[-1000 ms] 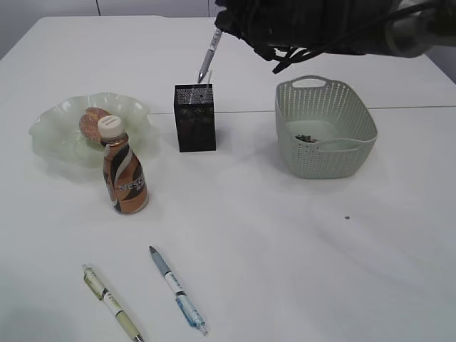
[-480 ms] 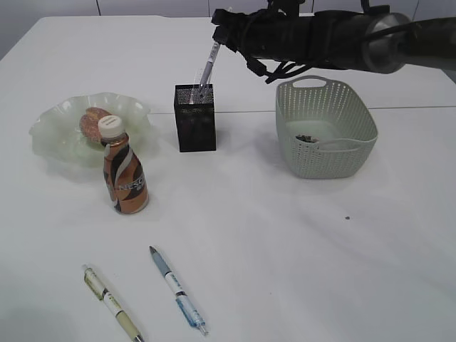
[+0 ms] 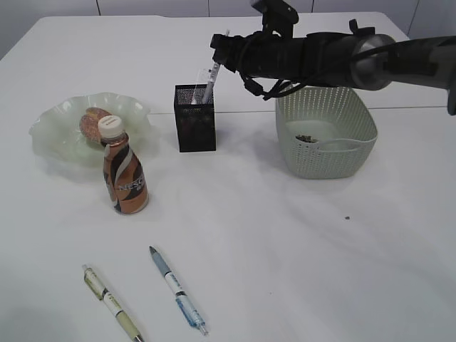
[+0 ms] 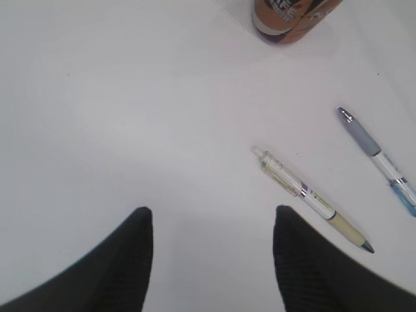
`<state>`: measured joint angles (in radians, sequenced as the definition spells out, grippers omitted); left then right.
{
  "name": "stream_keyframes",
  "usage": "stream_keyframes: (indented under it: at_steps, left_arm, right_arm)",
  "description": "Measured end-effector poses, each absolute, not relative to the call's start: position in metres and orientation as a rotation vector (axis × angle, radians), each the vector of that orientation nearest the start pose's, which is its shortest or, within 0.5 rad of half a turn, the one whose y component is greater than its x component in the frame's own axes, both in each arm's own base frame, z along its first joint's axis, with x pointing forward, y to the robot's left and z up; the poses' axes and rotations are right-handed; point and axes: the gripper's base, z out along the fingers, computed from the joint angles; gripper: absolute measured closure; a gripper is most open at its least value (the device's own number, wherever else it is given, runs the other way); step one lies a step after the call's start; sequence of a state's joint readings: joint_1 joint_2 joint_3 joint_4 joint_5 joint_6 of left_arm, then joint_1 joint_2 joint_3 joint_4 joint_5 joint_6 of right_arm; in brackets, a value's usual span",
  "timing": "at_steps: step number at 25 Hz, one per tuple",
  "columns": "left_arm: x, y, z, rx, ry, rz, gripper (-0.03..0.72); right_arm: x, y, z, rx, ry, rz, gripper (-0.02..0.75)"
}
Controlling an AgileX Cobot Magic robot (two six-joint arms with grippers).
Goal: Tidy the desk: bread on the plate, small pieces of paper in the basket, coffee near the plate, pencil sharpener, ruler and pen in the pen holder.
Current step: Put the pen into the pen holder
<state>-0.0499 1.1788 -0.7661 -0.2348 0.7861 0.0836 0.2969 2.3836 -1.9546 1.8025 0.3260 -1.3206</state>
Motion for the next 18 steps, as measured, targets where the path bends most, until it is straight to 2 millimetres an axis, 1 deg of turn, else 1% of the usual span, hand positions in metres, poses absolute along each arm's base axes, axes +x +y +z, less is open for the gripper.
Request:
stream_keyframes:
  at_steps: [2,6,18]
  left_arm:
    - [0.2122,-0.0256,0.2594,0.008,2.669,-0.264,0.255]
    - [0.2122,-0.0256,0.2594,0.008,2.669,-0.264,0.255]
    - [0.2123,-0.0256,0.2595,0.008,2.668,-0.263,0.255]
  right_arm:
    - [0.5263,0.1907,0.2004,-0.045,1.910,0.835,0.620]
    - [0.5263,0.1907,0.2004,-0.060,1.908,0.824,0.620]
    - [0.5230,0.1958,0.2025,-0.145,1.886,0.864,0.614]
